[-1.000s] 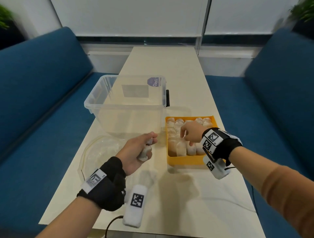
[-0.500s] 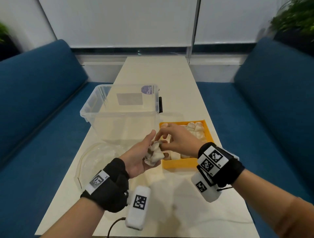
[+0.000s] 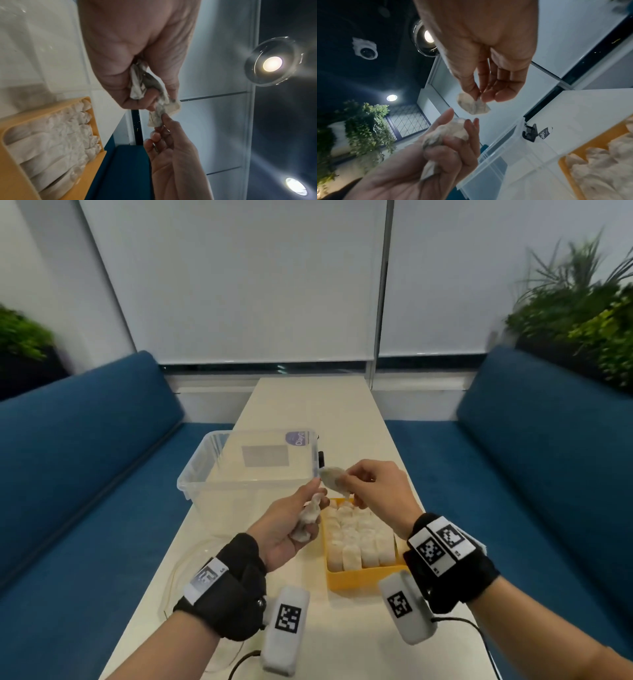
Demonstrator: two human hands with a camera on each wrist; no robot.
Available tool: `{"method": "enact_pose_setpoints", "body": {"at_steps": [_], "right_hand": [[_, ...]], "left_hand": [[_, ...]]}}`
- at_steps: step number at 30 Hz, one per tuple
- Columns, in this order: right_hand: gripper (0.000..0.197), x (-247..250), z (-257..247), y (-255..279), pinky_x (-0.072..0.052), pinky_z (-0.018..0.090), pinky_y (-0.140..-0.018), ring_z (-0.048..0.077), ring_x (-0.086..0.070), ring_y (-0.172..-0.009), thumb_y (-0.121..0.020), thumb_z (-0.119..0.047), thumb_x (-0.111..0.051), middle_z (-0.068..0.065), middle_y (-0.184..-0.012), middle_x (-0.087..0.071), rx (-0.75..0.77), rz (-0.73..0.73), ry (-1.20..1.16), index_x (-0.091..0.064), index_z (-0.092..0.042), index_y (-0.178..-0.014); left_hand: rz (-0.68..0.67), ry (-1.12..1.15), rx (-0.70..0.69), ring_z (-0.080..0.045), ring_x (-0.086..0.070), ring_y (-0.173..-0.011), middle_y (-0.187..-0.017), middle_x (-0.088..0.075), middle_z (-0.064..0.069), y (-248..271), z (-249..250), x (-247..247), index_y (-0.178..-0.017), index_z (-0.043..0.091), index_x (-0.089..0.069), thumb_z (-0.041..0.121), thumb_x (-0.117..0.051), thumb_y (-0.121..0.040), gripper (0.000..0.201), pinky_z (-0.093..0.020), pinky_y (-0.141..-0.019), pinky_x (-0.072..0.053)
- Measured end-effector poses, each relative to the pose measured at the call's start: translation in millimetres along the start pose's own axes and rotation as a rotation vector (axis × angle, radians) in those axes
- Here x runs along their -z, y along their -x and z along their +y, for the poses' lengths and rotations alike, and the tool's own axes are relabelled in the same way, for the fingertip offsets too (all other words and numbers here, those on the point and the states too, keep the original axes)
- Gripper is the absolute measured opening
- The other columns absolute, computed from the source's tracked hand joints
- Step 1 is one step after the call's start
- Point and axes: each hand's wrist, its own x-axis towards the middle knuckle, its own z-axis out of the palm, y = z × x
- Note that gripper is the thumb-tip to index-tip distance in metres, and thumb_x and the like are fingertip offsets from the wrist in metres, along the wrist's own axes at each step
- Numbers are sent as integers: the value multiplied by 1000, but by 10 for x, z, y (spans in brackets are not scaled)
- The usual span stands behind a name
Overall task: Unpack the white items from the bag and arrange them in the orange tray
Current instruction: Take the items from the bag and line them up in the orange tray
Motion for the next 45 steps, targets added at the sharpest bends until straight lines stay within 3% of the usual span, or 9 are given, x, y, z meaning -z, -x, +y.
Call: {"method": "enact_pose_setpoints", "body": {"at_steps": [4, 8, 11, 20, 28, 32, 36, 41, 45], "right_hand": [[10, 36, -129, -28, -49, 16, -51, 7, -57, -48, -84, -20, -66, -1, -60, -64, -34, 71, -71, -68, -11, -84], [10, 83, -223, -57, -51, 23, -52, 13, -56, -51, -87, -10, -61, 6, -64, -63, -108, 26, -293, -68, -2, -86], [13, 150, -270, -45, -52, 28, -54, 18, -58, -54, -91, -6, -55, 11, -66, -62, -121, -39, -389, -65, 1, -89], [25, 419, -430, -149, -51, 25, -60, 15, -59, -63, -92, -26, -60, 7, -86, -63, -87, -84, -241, -64, -11, -110], [10, 506, -397, -204, -50, 24, -58, 11, -52, -59, -88, -14, -65, -2, -66, -58, -34, -35, -148, -69, -7, -93], [4, 450, -389, -114, -54, 23, -64, 13, -64, -64, -85, -13, -67, 1, -73, -69, 133, 191, -118, -70, -16, -85], [13, 296, -332, 15, -51, 19, -71, 8, -64, -77, -81, -6, -70, -5, -84, -71, 331, 218, -1, -73, -19, -84], [30, 242, -253, 96, -49, 16, -73, 4, -63, -81, -83, 4, -61, -10, -86, -70, 363, 144, 30, -71, -20, -97], [27, 287, -358, 15, -53, 20, -75, 6, -65, -86, -91, -21, -57, -8, -94, -68, 189, 128, -116, -59, -28, -117]], "left_hand": [[-11, -35, -89, -7, -49, -48, -85, -58, -2, 14, 140, -125, -109, 9, -62, 32, -64, -91, 30, -16, -40, -41], [6, -124, -170, -11, -48, -62, -100, -59, -9, -9, 204, -200, -119, 3, -62, 21, -68, -88, 36, -18, -48, -44], [-38, -132, -183, -11, -47, -61, -95, -63, -8, -2, 235, -252, -120, 2, -61, 15, -66, -89, 35, -19, -49, -41], [-88, -307, -287, -15, -49, -71, -84, -62, -7, -10, 345, -315, -115, 0, -62, 13, -66, -89, 29, -19, -47, -41], [-75, -413, -328, -16, -51, -77, -89, -63, -6, -98, 409, -283, -106, 5, -68, 14, -66, -89, 19, -21, -55, -43], [11, -299, -246, -12, -46, -59, -81, -62, -6, -123, 432, -283, -102, 1, -69, 33, -59, -94, 35, -21, -49, -36], [-109, -242, -178, -13, -42, -59, -74, -62, -2, -74, 419, -342, -101, 4, -68, 53, -51, -92, 53, -22, -50, -37], [-88, -315, -341, -12, -37, -57, -76, -55, -5, -52, 471, -368, -107, 6, -68, 25, -62, -92, 24, -19, -46, -30], [-9, -497, -536, -12, -47, -65, -90, -61, -17, -30, 528, -343, -107, 4, -67, 20, -66, -90, 24, -15, -45, -39]]}}
